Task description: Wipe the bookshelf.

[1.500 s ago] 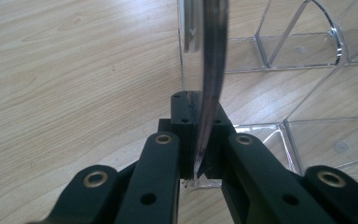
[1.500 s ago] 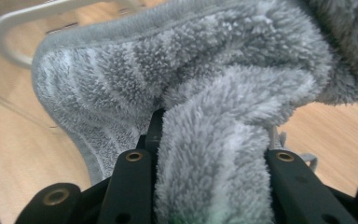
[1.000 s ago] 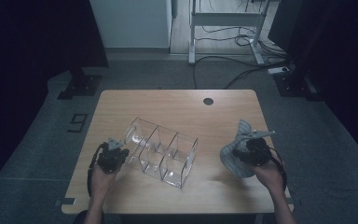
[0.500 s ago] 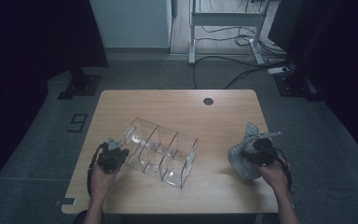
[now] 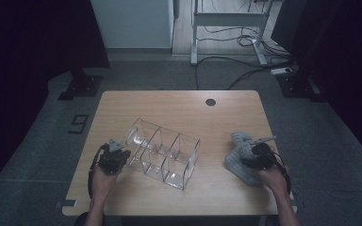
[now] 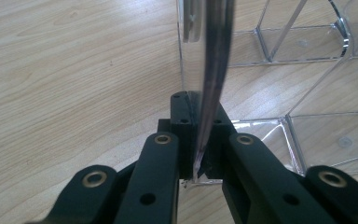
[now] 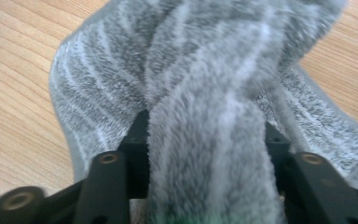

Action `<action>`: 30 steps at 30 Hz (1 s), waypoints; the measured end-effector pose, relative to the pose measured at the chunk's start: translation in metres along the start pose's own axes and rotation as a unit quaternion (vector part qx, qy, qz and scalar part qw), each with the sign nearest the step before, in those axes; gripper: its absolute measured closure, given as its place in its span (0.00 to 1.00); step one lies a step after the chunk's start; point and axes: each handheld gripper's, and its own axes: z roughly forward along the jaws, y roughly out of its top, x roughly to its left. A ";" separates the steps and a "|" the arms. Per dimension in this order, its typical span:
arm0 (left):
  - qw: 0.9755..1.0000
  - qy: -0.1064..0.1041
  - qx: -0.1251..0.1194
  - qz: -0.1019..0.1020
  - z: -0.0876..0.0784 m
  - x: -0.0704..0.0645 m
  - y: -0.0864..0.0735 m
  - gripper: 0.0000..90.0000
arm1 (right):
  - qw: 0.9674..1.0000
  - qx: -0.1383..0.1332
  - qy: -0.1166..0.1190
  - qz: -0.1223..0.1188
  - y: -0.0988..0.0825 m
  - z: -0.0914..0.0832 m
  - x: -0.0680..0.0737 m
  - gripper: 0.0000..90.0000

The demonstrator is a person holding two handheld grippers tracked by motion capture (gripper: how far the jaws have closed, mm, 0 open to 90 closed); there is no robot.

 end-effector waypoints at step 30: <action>0.999 -0.012 -0.040 -0.004 -0.034 0.004 0.003 0.94 | 0.980 -0.108 0.144 -0.081 0.045 -0.048 0.052 0.41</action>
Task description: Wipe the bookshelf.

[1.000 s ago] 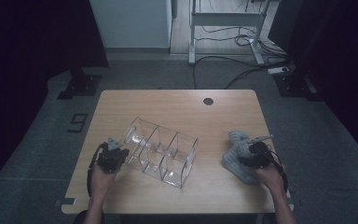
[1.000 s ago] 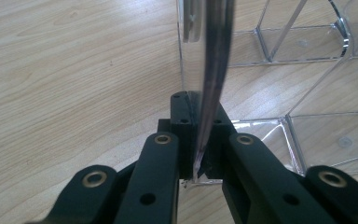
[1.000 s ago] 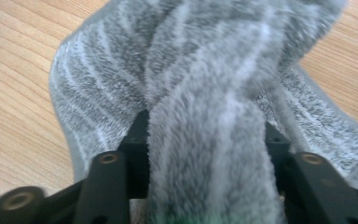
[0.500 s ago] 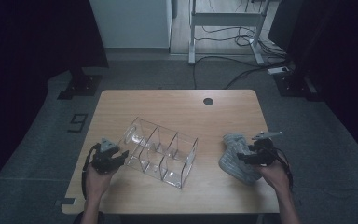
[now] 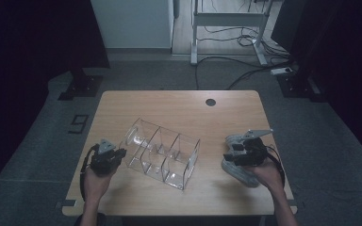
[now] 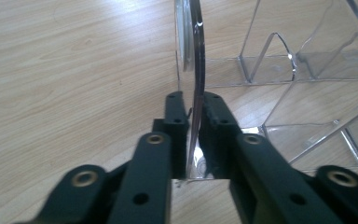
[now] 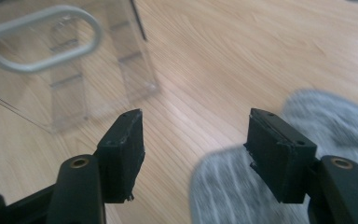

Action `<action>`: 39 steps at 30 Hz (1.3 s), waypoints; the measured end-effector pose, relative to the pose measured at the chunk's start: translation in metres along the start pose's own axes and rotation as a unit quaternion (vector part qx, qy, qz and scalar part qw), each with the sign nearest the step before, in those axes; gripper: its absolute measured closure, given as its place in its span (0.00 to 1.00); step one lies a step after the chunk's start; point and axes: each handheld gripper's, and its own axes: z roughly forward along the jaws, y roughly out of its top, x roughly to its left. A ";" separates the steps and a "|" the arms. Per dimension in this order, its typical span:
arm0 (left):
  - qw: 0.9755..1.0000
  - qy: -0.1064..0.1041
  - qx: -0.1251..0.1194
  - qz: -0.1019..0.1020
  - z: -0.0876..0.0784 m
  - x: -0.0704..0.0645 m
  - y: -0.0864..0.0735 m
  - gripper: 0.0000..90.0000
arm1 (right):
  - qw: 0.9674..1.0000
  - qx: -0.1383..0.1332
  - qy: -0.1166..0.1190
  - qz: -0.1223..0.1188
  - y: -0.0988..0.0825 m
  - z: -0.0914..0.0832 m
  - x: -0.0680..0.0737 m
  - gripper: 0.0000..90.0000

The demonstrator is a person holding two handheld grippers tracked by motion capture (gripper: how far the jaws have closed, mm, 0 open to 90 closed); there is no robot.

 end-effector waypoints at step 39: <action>1.000 -0.012 0.020 -0.015 0.042 0.017 0.042 0.92 | 0.993 0.002 0.089 -0.078 0.050 0.050 0.046 0.48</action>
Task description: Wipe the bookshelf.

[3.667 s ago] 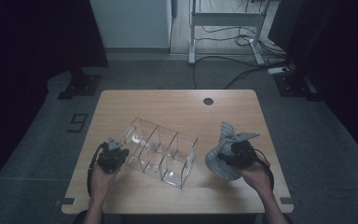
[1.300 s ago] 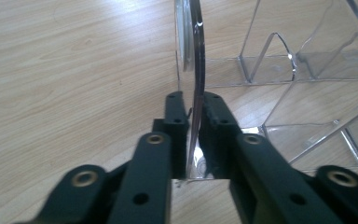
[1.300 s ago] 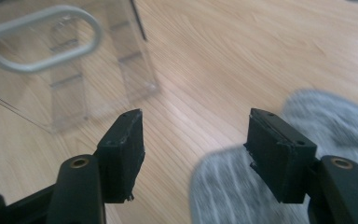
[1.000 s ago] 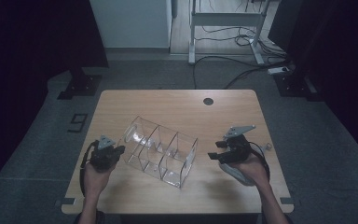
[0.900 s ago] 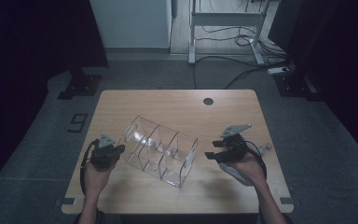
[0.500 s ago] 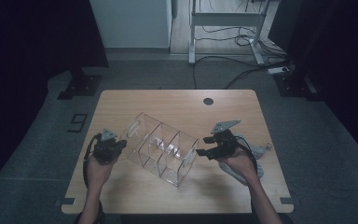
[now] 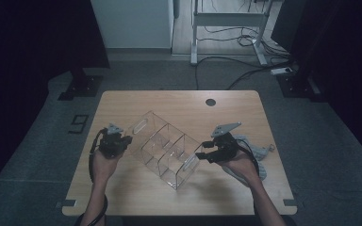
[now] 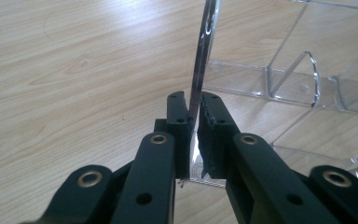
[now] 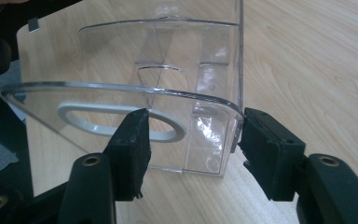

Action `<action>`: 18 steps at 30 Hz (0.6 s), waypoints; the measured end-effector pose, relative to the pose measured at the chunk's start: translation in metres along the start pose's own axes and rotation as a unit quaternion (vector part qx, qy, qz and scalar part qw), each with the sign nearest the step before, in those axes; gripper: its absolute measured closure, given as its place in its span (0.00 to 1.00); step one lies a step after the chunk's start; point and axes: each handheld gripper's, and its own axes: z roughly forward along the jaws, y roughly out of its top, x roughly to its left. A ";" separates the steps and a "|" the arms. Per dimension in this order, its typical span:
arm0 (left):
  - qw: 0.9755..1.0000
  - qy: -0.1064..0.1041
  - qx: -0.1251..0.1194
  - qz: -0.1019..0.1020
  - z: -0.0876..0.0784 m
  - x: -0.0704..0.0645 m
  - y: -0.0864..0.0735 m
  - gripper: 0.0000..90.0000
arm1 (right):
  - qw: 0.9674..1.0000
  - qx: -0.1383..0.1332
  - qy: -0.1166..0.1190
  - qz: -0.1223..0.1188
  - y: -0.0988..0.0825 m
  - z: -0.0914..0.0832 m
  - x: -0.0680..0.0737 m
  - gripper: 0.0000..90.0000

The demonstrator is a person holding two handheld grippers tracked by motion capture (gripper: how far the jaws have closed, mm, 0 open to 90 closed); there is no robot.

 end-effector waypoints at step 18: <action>1.000 0.001 0.008 0.003 0.021 -0.008 0.022 0.83 | 1.000 0.005 0.019 -0.018 -0.015 -0.011 0.026 0.53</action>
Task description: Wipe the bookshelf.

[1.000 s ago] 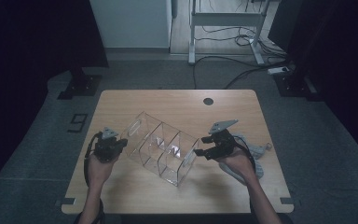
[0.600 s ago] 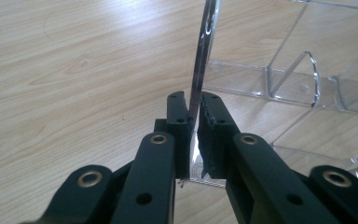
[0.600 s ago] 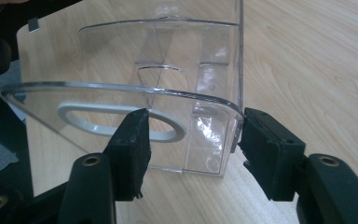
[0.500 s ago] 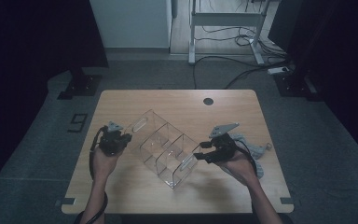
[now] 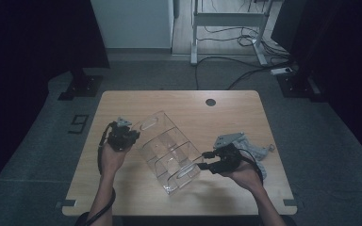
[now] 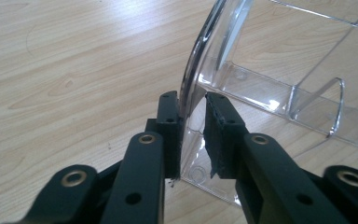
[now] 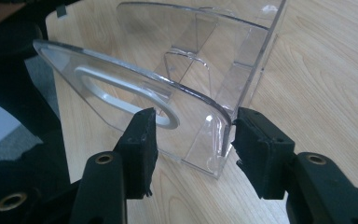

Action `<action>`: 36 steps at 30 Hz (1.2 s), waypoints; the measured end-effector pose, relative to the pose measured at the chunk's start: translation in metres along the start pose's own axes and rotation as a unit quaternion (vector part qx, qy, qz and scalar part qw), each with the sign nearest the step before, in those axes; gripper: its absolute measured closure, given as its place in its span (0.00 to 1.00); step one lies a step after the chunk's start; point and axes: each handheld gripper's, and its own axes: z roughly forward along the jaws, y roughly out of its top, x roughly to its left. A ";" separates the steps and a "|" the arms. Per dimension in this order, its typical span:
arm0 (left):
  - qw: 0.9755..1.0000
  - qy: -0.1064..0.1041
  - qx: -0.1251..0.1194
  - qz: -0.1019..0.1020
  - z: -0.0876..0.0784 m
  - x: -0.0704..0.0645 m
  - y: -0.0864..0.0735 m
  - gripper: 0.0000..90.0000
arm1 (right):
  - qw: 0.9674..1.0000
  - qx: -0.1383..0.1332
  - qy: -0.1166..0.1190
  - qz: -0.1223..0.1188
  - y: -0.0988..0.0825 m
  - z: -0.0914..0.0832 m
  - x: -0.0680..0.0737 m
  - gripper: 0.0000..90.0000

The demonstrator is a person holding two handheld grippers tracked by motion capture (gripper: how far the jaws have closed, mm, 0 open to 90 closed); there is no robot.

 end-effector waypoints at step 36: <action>0.999 -0.006 -0.043 -0.013 -0.054 0.010 -0.068 0.34 | 0.995 0.033 0.020 -0.088 0.041 0.034 0.040 0.84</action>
